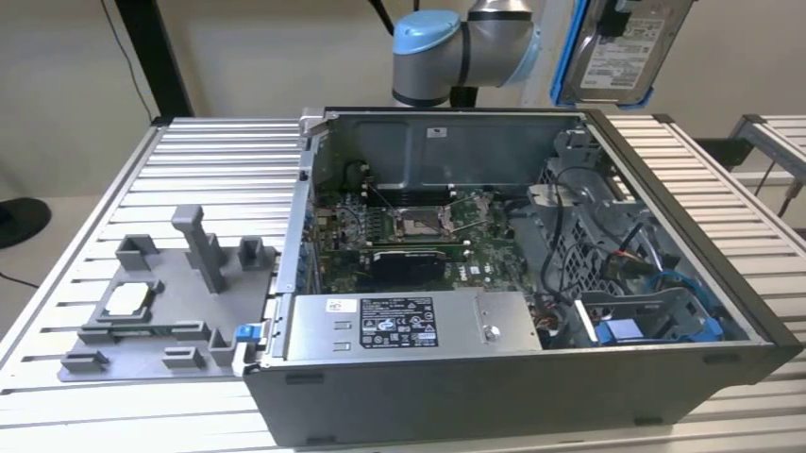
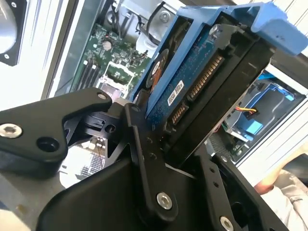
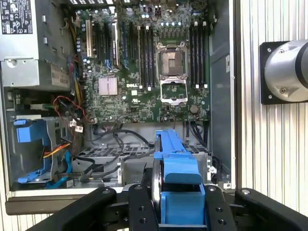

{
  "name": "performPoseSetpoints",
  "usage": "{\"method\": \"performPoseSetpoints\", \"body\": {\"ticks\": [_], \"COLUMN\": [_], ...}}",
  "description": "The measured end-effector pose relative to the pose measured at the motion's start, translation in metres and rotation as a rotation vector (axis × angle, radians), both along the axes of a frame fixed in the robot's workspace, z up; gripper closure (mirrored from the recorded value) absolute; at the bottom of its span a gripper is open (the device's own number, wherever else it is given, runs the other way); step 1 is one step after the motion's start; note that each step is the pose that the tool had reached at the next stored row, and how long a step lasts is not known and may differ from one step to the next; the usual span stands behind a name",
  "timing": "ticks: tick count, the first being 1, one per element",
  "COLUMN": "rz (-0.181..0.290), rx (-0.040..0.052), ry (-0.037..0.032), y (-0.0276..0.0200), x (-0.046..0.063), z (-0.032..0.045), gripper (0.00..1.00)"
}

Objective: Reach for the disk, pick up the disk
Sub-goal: 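Pick up the disk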

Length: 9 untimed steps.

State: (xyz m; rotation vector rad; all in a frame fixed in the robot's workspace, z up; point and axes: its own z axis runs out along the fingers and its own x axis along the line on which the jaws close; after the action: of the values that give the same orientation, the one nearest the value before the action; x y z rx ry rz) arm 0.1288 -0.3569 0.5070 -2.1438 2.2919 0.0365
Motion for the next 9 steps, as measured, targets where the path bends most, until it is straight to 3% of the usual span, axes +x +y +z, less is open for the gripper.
{"method": "performPoseSetpoints", "body": {"ticks": [9], "rz": [0.000], "rx": [0.0001], "ry": [0.0000], "y": [-0.0013], "x": [0.0001], "z": [-0.0006], "gripper": [1.00]}}
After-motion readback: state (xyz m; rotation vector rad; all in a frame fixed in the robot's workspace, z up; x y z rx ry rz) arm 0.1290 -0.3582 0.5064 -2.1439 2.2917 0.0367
